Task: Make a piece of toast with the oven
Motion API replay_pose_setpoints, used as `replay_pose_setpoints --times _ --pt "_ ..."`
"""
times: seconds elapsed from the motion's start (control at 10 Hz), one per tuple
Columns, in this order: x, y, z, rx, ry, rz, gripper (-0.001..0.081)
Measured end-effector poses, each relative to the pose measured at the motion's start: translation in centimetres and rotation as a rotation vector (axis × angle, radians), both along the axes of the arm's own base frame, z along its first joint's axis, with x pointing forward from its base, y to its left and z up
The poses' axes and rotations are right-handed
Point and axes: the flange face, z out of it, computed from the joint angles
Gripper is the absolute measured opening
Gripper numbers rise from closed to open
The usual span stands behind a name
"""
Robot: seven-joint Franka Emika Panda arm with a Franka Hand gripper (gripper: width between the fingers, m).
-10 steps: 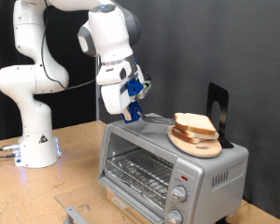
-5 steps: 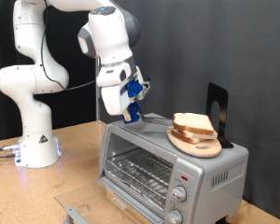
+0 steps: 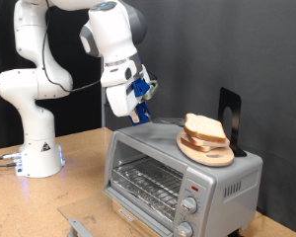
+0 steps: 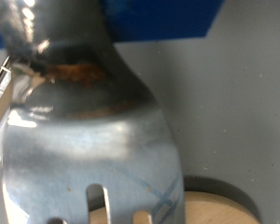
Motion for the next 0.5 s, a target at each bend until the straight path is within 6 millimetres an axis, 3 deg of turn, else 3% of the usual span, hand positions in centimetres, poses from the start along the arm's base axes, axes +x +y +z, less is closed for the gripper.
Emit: replay_pose_setpoints --times 0.5 --pt "-0.02 0.5 -0.05 -0.012 0.027 -0.044 0.0451"
